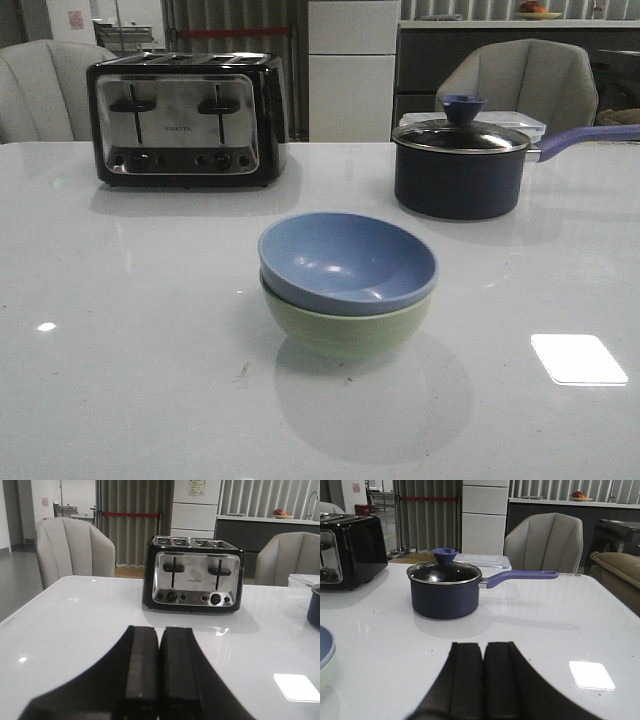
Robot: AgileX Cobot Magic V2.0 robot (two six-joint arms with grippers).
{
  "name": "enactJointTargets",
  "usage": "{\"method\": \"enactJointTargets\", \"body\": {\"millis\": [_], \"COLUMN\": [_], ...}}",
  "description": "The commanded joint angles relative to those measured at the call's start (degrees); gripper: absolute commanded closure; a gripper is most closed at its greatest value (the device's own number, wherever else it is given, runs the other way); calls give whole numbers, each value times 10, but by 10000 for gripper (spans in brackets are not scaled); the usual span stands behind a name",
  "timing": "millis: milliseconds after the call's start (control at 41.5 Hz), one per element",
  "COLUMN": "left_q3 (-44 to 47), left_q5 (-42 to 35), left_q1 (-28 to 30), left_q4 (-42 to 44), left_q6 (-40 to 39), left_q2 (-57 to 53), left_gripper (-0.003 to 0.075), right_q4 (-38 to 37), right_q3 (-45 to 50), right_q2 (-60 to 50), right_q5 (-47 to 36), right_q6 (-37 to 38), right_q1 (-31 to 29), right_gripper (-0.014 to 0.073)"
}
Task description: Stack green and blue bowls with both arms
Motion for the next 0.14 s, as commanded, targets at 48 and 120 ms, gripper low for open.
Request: {"method": "enactJointTargets", "body": {"millis": [48,120], "left_q3": [3,3], "left_q5": [-54,-54], "left_q1": [-4,-4], "left_q4": [0,0], "left_q6": [-4,-4], "left_q2": [-11,-11], "left_gripper": [627,627], "right_q4": [-8,-8], "right_q3": [-1,-1], "right_q2": [-11,-11], "right_q5": [-48,-48], "right_q6": [-2,-2], "right_q1": [-2,-2], "right_gripper": [540,540]}}
